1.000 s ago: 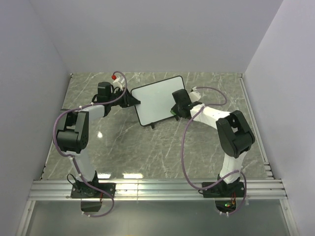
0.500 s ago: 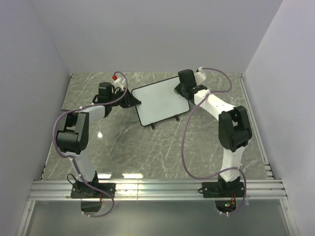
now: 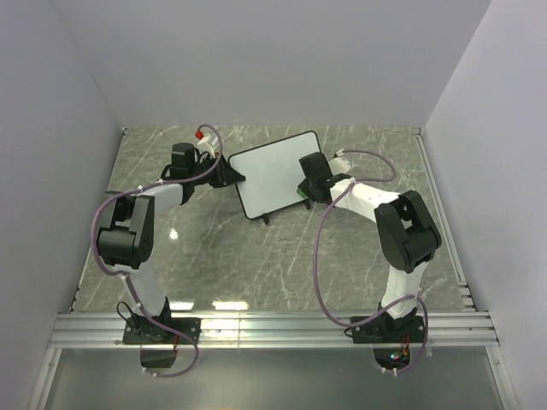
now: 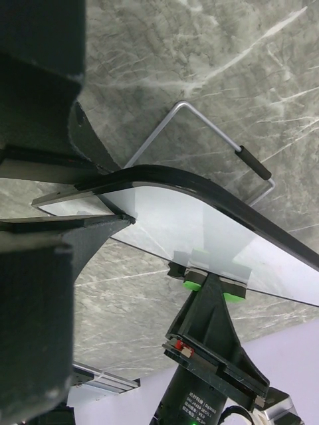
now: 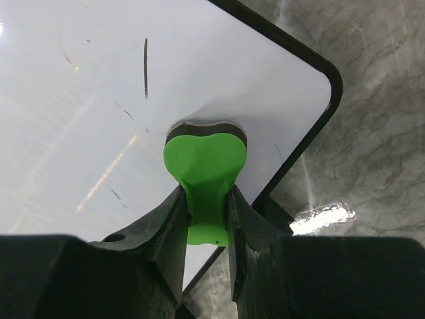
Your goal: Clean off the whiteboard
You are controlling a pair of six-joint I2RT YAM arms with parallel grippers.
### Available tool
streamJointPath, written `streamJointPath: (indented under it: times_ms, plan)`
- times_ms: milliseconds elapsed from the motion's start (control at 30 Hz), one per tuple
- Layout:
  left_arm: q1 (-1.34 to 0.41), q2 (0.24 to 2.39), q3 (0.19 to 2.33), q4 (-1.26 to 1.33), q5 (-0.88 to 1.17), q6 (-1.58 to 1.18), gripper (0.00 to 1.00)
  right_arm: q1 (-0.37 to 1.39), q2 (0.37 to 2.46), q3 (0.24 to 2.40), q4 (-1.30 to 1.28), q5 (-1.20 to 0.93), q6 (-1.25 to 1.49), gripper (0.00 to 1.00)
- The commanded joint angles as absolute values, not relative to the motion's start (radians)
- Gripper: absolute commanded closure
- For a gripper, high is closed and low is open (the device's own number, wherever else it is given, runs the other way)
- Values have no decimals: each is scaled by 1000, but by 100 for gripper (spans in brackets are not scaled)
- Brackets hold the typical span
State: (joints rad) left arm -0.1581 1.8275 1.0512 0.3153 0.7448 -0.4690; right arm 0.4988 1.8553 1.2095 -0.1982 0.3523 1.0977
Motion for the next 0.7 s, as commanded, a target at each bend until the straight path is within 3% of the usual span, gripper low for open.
streamJointPath:
  times_ms: [0,400,667]
  plan:
    - [-176,1813,1039,288,706,-410,100,489,1841,1232,-207,379,1112,100]
    - [-176,1802,1048,272,707,-399,100,338,1824,1273,-199,368,1108,100]
    - [-178,1804,1045,284,713,-411,100,429,1888,1371,-207,360,1121,100]
